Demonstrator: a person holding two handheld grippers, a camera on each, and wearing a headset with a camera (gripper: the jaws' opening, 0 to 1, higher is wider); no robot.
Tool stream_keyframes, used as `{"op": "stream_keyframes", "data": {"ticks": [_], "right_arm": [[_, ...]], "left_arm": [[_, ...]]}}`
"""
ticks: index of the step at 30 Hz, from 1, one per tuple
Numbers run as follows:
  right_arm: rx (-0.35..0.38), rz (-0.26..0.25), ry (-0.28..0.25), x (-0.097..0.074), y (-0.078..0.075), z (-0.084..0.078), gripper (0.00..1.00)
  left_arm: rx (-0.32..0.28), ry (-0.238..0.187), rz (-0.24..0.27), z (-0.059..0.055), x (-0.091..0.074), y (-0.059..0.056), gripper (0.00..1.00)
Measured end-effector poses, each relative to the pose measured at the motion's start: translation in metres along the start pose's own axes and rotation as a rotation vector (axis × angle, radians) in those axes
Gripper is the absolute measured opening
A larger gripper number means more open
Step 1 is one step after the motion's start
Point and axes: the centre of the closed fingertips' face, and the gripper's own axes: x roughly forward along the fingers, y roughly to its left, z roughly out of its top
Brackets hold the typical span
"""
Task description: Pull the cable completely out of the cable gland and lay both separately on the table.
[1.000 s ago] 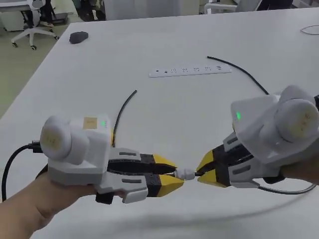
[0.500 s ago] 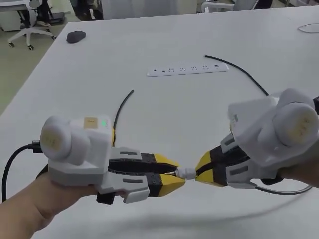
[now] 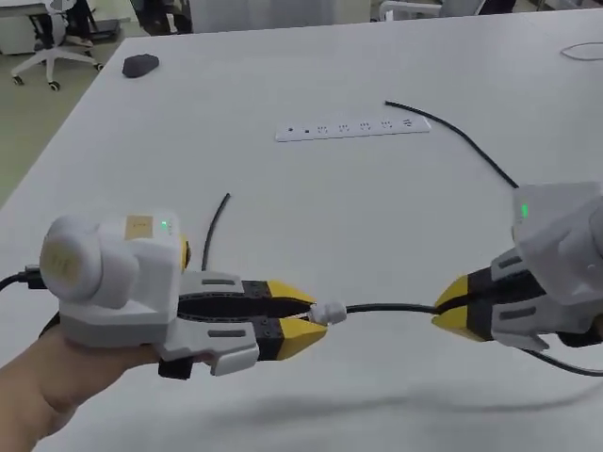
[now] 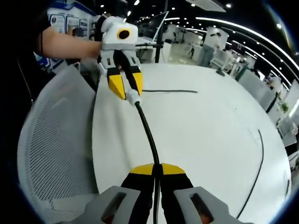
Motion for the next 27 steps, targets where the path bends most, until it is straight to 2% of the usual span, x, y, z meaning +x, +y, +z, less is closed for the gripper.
{"op": "stream_keyframes", "data": {"ticks": [4, 6, 7, 12, 15, 17, 19, 22, 24, 25, 26, 27], "right_arm": [[0.040, -0.048, 0.042, -0.009, -0.012, -0.026, 0.00], [0.098, -0.071, 0.036, -0.013, -0.019, -0.039, 0.00], [0.114, -0.079, 0.036, -0.014, -0.022, -0.043, 0.00], [0.139, -0.119, 0.085, -0.015, -0.032, -0.070, 0.00], [0.157, -0.112, 0.103, -0.013, -0.031, -0.079, 0.00], [0.140, -0.108, 0.146, -0.010, -0.029, -0.086, 0.00], [0.135, -0.103, 0.165, -0.008, -0.028, -0.088, 0.00], [0.126, -0.061, 0.210, -0.006, -0.021, -0.090, 0.01], [0.093, -0.072, 0.211, -0.008, -0.023, -0.084, 0.14], [0.103, -0.063, 0.194, -0.009, -0.022, -0.077, 0.18], [0.120, -0.031, 0.155, -0.009, -0.017, -0.065, 0.18], [0.123, -0.036, 0.123, -0.010, -0.018, -0.056, 0.17]], "left_arm": [[0.002, 0.005, 0.010, -0.001, -0.003, 0.003, 0.15], [-0.029, 0.001, 0.015, 0.000, -0.005, 0.006, 0.15], [-0.025, -0.007, 0.021, 0.001, -0.006, 0.007, 0.15], [-0.018, -0.004, 0.026, 0.002, -0.007, 0.008, 0.15], [-0.020, -0.003, 0.026, 0.001, -0.008, 0.009, 0.15], [-0.029, 0.000, 0.024, 0.000, -0.008, 0.009, 0.15], [-0.025, 0.005, 0.023, 0.000, -0.007, 0.009, 0.15], [-0.020, 0.009, 0.023, -0.001, -0.006, 0.009, 0.15], [-0.019, 0.007, 0.024, -0.001, -0.007, 0.009, 0.15], [-0.019, 0.006, 0.021, -0.001, -0.007, 0.009, 0.15], [-0.015, 0.009, 0.020, -0.001, -0.007, 0.009, 0.15], [-0.014, 0.013, 0.018, -0.001, -0.007, 0.009, 0.15]]}}
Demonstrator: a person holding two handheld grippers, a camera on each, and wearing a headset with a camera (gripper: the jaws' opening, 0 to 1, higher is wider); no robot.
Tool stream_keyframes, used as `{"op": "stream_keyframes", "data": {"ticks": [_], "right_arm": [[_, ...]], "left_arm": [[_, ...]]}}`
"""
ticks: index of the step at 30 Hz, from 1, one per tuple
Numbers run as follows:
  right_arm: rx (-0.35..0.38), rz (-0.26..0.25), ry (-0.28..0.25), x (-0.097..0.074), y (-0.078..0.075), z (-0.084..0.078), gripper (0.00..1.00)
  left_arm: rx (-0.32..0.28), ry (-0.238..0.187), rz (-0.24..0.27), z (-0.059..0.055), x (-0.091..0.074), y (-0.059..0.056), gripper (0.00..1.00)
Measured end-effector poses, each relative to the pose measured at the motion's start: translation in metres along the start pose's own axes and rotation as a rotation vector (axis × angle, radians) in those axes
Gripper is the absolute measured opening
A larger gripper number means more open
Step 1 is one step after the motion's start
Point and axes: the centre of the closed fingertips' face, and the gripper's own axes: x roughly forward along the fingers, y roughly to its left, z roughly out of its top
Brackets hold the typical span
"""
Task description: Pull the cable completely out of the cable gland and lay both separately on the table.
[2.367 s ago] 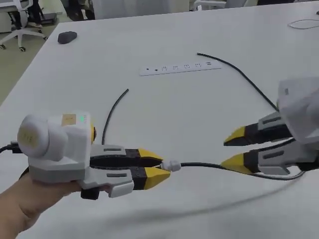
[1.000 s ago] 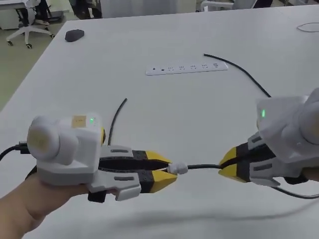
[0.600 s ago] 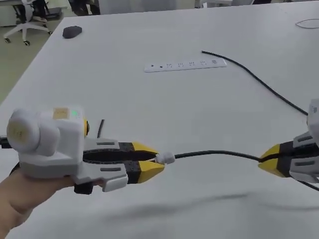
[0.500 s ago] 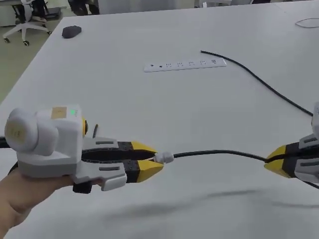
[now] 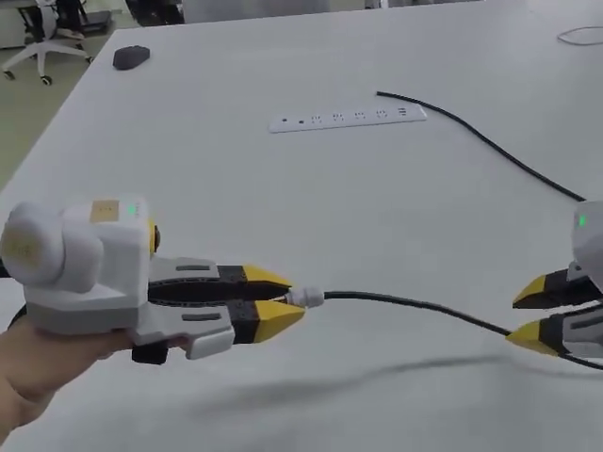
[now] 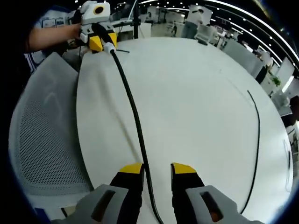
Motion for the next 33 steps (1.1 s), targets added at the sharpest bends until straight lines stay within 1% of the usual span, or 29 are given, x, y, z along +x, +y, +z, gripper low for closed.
{"op": "stream_keyframes", "data": {"ticks": [1, 3, 4, 7, 8, 10, 12, 13, 14, 15, 16, 17, 18, 19, 21, 22, 23, 24, 25, 29, 30, 32, 33], "right_arm": [[-0.009, 0.006, -0.035, -0.001, 0.001, 0.011, 0.17], [-0.005, 0.057, -0.109, -0.004, 0.013, 0.038, 0.19], [-0.024, 0.063, -0.142, -0.004, 0.017, 0.050, 0.19], [-0.056, 0.105, -0.200, -0.001, 0.031, 0.076, 0.18], [-0.088, 0.118, -0.223, 0.003, 0.038, 0.088, 0.18], [-0.122, 0.139, -0.228, 0.010, 0.047, 0.102, 0.16], [-0.151, 0.163, -0.246, 0.018, 0.057, 0.116, 0.16], [-0.162, 0.181, -0.248, 0.020, 0.062, 0.120, 0.17], [-0.182, 0.190, -0.256, 0.024, 0.067, 0.126, 0.20], [-0.206, 0.218, -0.244, 0.025, 0.074, 0.128, 0.21], [-0.239, 0.232, -0.233, 0.027, 0.080, 0.130, 0.17], [-0.261, 0.222, -0.238, 0.029, 0.080, 0.133, 0.14], [-0.269, 0.224, -0.237, 0.031, 0.082, 0.134, 0.12], [-0.267, 0.241, -0.224, 0.033, 0.086, 0.133, 0.11], [-0.274, 0.253, -0.226, 0.035, 0.088, 0.135, 0.11], [-0.279, 0.260, -0.225, 0.034, 0.089, 0.134, 0.09], [-0.290, 0.262, -0.226, 0.034, 0.090, 0.135, 0.06], [-0.317, 0.251, -0.236, 0.034, 0.090, 0.136, 0.03], [-0.338, 0.250, -0.231, 0.034, 0.090, 0.136, 0.01], [-0.334, 0.254, -0.228, 0.033, 0.091, 0.134, 0.00], [-0.330, 0.248, -0.228, 0.032, 0.090, 0.134, 0.00], [-0.288, 0.233, -0.215, 0.030, 0.086, 0.130, 0.00], [-0.271, 0.210, -0.215, 0.029, 0.080, 0.128, 0.00]], "left_arm": [[0.001, 0.001, -0.003, 0.000, 0.000, -0.001, 0.15], [0.006, 0.003, -0.005, 0.000, 0.002, -0.001, 0.15], [0.006, 0.001, -0.007, 0.001, 0.003, -0.001, 0.15], [0.008, 0.004, -0.015, 0.001, 0.005, -0.003, 0.15], [0.011, 0.008, -0.018, 0.001, 0.006, -0.004, 0.15], [0.014, 0.012, -0.022, 0.001, 0.007, -0.005, 0.15], [0.016, 0.013, -0.026, 0.001, 0.008, -0.007, 0.15], [0.020, 0.015, -0.031, 0.001, 0.008, -0.008, 0.15], [0.022, 0.016, -0.033, 0.001, 0.008, -0.009, 0.15], [0.027, 0.020, -0.036, 0.001, 0.008, -0.011, 0.15], [0.030, 0.022, -0.038, 0.001, 0.008, -0.012, 0.15], [0.037, 0.025, -0.042, 0.001, 0.008, -0.013, 0.15], [0.045, 0.033, -0.043, 0.000, 0.008, -0.014, 0.15], [0.056, 0.042, -0.048, -0.001, 0.007, -0.015, 0.15], [0.055, 0.042, -0.051, 0.000, 0.007, -0.015, 0.15], [0.059, 0.043, -0.051, 0.000, 0.006, -0.015, 0.15], [0.061, 0.041, -0.051, 0.000, 0.006, -0.015, 0.15], [0.061, 0.041, -0.049, 0.000, 0.007, -0.015, 0.15], [0.062, 0.037, -0.042, 0.000, 0.007, -0.014, 0.15], [0.063, 0.034, -0.047, 0.001, 0.006, -0.015, 0.15], [0.066, 0.032, -0.044, 0.001, 0.006, -0.015, 0.15], [0.069, 0.032, -0.041, 0.002, 0.005, -0.015, 0.15], [0.066, 0.027, -0.028, 0.004, 0.003, -0.013, 0.15]]}}
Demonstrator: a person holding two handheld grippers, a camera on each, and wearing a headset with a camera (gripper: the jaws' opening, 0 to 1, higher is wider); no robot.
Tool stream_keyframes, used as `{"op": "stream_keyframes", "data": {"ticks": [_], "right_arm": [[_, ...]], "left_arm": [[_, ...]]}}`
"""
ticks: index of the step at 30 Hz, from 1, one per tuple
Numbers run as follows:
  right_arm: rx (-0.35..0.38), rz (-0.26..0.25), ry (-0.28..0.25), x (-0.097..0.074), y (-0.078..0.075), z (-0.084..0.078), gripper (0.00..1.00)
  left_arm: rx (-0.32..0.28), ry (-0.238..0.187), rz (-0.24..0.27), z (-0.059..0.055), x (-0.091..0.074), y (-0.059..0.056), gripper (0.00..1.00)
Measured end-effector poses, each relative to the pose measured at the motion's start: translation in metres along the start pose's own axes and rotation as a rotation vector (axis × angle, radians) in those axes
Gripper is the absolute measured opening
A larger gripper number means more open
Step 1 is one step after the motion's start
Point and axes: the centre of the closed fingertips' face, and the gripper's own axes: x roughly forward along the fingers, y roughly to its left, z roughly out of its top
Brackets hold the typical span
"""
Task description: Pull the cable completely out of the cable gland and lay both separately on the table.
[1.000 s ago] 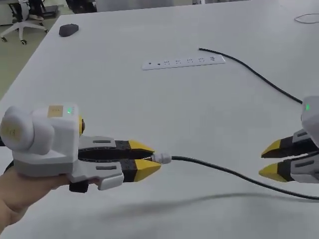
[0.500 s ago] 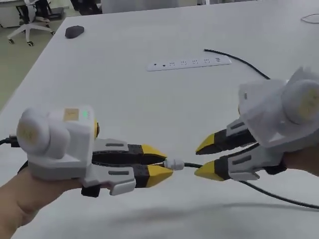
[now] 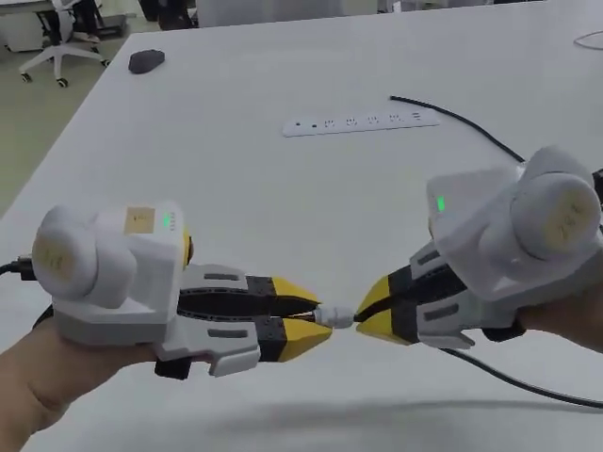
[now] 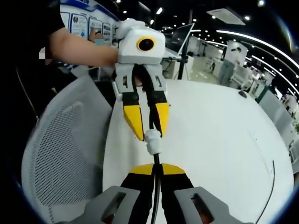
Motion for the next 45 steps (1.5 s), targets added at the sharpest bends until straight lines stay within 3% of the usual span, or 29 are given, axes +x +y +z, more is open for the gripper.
{"op": "stream_keyframes", "data": {"ticks": [7, 11, 18, 24, 30, 33, 36, 39, 42, 44, 45], "right_arm": [[0.092, -0.111, 0.022, -0.022, -0.022, -0.028, 0.00], [0.112, -0.162, 0.000, -0.036, -0.030, -0.038, 0.00], [0.150, -0.242, 0.073, -0.049, -0.042, -0.074, 0.00], [0.173, -0.250, 0.130, -0.051, -0.046, -0.104, 0.00], [0.183, -0.256, 0.157, -0.046, -0.048, -0.122, 0.00], [0.176, -0.242, 0.171, -0.041, -0.045, -0.125, 0.00], [0.130, -0.231, 0.220, -0.037, -0.044, -0.130, 0.00], [0.146, -0.211, 0.241, -0.035, -0.044, -0.130, 0.12], [0.138, -0.198, 0.197, -0.034, -0.042, -0.113, 0.19], [0.132, -0.167, 0.137, -0.030, -0.038, -0.096, 0.21], [0.113, -0.145, 0.084, -0.027, -0.036, -0.080, 0.23]], "left_arm": [[0.024, -0.020, 0.045, 0.004, -0.012, 0.006, 0.15], [0.030, -0.026, 0.058, 0.005, -0.017, 0.006, 0.15], [0.056, -0.001, 0.083, 0.000, -0.026, 0.003, 0.15], [0.046, -0.001, 0.108, -0.004, -0.037, 0.007, 0.15], [0.035, -0.019, 0.122, -0.003, -0.040, 0.007, 0.15], [0.031, -0.016, 0.122, -0.004, -0.039, 0.007, 0.15], [0.028, -0.014, 0.122, -0.006, -0.036, 0.007, 0.15], [0.018, -0.001, 0.136, -0.008, -0.034, 0.011, 0.15], [0.016, 0.002, 0.133, -0.008, -0.034, 0.011, 0.15], [0.019, 0.003, 0.131, -0.009, -0.034, 0.010, 0.15], [0.016, 0.002, 0.130, -0.009, -0.034, 0.010, 0.15]]}}
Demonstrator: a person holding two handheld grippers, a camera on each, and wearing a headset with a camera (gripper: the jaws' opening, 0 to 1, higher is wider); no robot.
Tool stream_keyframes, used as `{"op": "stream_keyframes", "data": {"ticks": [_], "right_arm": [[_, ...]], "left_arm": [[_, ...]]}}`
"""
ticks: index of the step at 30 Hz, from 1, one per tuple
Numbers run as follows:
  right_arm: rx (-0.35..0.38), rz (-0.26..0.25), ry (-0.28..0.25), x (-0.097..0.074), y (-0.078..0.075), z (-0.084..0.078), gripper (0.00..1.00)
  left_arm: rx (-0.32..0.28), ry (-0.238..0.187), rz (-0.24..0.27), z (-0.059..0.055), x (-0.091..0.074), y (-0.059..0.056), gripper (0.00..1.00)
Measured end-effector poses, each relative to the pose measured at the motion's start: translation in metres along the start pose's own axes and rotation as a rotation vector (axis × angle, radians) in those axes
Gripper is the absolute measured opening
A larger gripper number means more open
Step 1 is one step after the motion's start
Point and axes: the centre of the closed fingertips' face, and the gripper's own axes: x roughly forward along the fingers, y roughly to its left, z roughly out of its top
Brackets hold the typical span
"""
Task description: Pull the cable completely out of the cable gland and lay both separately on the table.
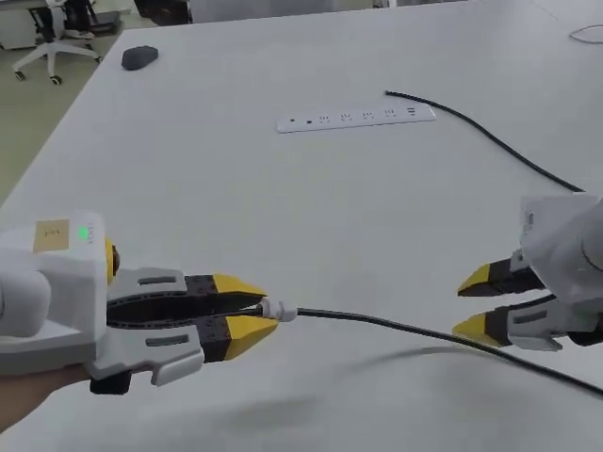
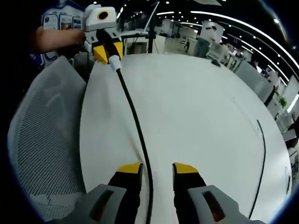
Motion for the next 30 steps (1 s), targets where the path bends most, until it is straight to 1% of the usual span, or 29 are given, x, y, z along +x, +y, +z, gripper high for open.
{"op": "stream_keyframes", "data": {"ticks": [1, 2, 3, 4, 6, 7, 9, 10, 11, 12, 13, 14, 15, 17, 19, 21, 25, 29, 30], "right_arm": [[-0.013, 0.021, -0.028, 0.002, 0.004, 0.010, 0.24], [-0.017, 0.038, -0.037, 0.005, 0.009, 0.019, 0.25], [-0.031, 0.046, -0.036, 0.008, 0.011, 0.025, 0.24], [-0.071, 0.066, -0.057, 0.013, 0.016, 0.036, 0.23], [-0.101, 0.096, -0.090, 0.020, 0.025, 0.053, 0.20], [-0.120, 0.122, -0.129, 0.024, 0.033, 0.068, 0.19], [-0.147, 0.152, -0.191, 0.029, 0.042, 0.091, 0.18], [-0.152, 0.161, -0.208, 0.032, 0.045, 0.099, 0.20], [-0.153, 0.179, -0.206, 0.036, 0.048, 0.105, 0.20], [-0.171, 0.198, -0.206, 0.038, 0.050, 0.108, 0.18], [-0.194, 0.204, -0.210, 0.042, 0.052, 0.113, 0.16], [-0.208, 0.213, -0.213, 0.044, 0.054, 0.116, 0.15], [-0.217, 0.236, -0.207, 0.045, 0.057, 0.117, 0.14], [-0.231, 0.261, -0.212, 0.047, 0.063, 0.122, 0.12], [-0.244, 0.296, -0.207, 0.047, 0.070, 0.123, 0.06], [-0.255, 0.299, -0.203, 0.047, 0.072, 0.124, 0.00], [-0.281, 0.308, -0.195, 0.049, 0.075, 0.123, 0.00], [-0.262, 0.303, -0.180, 0.050, 0.075, 0.121, 0.00], [-0.262, 0.297, -0.183, 0.050, 0.074, 0.121, 0.00]], "left_arm": [[0.001, 0.000, 0.001, 0.000, 0.000, 0.000, 0.15], [0.000, -0.001, -0.001, 0.000, 0.000, 0.000, 0.15], [-0.001, -0.001, -0.002, 0.001, 0.000, -0.001, 0.15], [0.002, 0.000, -0.005, 0.001, 0.000, -0.002, 0.15], [0.004, 0.003, -0.010, 0.001, 0.000, -0.003, 0.15], [0.007, 0.004, -0.011, 0.002, 0.000, -0.004, 0.15], [0.009, 0.003, -0.013, 0.003, 0.000, -0.004, 0.15], [0.014, 0.005, -0.012, 0.003, -0.001, -0.005, 0.15], [0.023, 0.013, -0.010, 0.001, -0.001, -0.005, 0.15], [0.025, 0.016, -0.010, 0.001, -0.001, -0.005, 0.15], [0.019, 0.011, -0.015, 0.001, -0.001, -0.007, 0.15], [0.019, 0.010, -0.015, 0.001, -0.002, -0.008, 0.15], [0.022, 0.009, -0.014, 0.002, -0.002, -0.007, 0.15], [0.016, 0.010, -0.014, 0.001, -0.004, -0.007, 0.15], [0.021, 0.007, -0.011, 0.001, -0.005, -0.006, 0.15], [0.020, 0.005, -0.003, 0.001, -0.006, -0.005, 0.15], [0.018, 0.003, -0.002, -0.002, -0.009, -0.006, 0.15], [0.010, -0.004, 0.010, -0.004, -0.012, -0.006, 0.15], [0.008, -0.014, 0.019, -0.004, -0.014, -0.005, 0.15]]}}
